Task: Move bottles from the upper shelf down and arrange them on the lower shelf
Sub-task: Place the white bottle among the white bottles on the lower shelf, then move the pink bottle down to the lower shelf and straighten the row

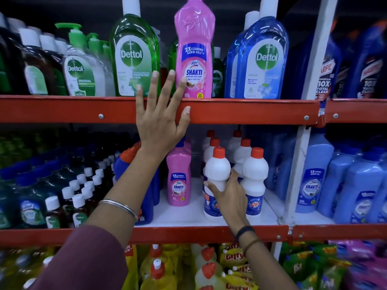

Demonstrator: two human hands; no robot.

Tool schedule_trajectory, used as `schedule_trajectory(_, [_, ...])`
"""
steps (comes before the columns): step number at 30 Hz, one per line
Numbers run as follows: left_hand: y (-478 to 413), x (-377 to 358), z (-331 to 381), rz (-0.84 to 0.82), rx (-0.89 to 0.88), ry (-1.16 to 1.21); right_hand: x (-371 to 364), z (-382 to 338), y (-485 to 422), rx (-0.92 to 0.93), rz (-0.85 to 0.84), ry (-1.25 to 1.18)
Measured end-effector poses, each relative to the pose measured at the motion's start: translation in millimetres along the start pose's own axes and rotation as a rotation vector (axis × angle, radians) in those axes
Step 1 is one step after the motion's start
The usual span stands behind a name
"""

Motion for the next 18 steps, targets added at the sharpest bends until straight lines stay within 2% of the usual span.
schedule_trajectory(3, [0, 5, -2, -0.061, -0.029, 0.042, 21, -9, 11, 0.032, 0.108, -0.084])
schedule_trajectory(7, [4, 10, -31, -0.097, 0.045, -0.016, 78, -68, 20, 0.363, 0.416, -0.453])
schedule_trajectory(9, [3, 12, -44, -0.109, 0.055, -0.054, 100, -107, 9, 0.5, 0.455, -0.552])
schedule_trajectory(12, [0, 13, -50, -0.118, 0.036, -0.037, 110, -163, -32, 0.535, 0.339, -0.549])
schedule_trajectory(16, [1, 13, -49, -0.095, 0.044, -0.04, 90, -211, -98, 0.401, 0.029, -0.39])
schedule_trajectory(18, [1, 13, -50, -0.084, 0.037, -0.046, 82, -221, -118, 0.329, -0.054, -0.365])
Point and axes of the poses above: each hand's wrist, its own y-axis away from the middle knuckle, its own x-axis out of the back of the hand, z = x × y, the point moved 4 cm from there along -y, towards the middle knuckle, and after that the axes turned 1 degree about -x, right-handed, at the moved point
